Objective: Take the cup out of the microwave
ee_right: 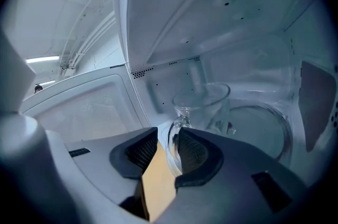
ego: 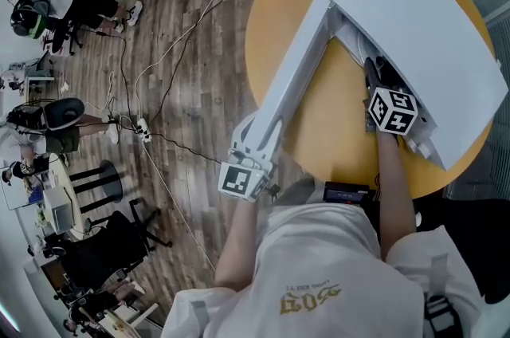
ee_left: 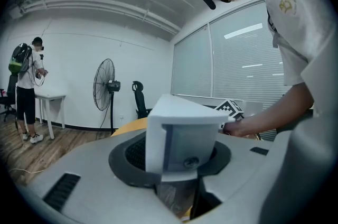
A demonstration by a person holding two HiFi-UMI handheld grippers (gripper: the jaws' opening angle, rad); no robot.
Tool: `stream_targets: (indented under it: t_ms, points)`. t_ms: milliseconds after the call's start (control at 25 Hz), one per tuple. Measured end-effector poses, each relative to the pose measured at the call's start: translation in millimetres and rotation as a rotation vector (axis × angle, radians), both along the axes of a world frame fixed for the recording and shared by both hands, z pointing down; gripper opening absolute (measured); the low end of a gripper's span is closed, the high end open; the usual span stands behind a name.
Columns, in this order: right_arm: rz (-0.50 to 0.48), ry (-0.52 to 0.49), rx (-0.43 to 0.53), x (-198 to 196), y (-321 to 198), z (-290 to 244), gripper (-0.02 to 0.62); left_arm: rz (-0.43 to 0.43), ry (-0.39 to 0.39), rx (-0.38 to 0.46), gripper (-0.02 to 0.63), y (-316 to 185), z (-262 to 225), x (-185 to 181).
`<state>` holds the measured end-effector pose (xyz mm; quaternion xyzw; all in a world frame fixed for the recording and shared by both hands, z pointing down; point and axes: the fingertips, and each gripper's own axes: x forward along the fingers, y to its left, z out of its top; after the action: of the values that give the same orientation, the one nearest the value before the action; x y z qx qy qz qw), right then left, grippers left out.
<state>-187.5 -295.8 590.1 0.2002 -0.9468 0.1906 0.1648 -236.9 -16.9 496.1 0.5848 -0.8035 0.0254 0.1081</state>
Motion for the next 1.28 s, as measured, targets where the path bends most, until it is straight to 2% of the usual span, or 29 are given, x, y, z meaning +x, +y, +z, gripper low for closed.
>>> stream_targets:
  t_ms: [240, 400, 1280]
  points:
    - [-0.008, 0.012, 0.026, -8.1, -1.9, 4.3, 0.095, 0.011, -0.007, -0.005, 0.178, -0.1, 0.4, -0.8]
    - [-0.023, 0.034, 0.098, -11.9, -5.6, 6.0, 0.041, 0.006, -0.004, -0.009, 0.178, -0.3, 1.5, -1.9]
    - [-0.077, -0.015, 0.201, -18.4, -3.5, -2.0, 0.031, 0.024, -0.021, -0.011, 0.178, 0.2, 2.2, -3.8]
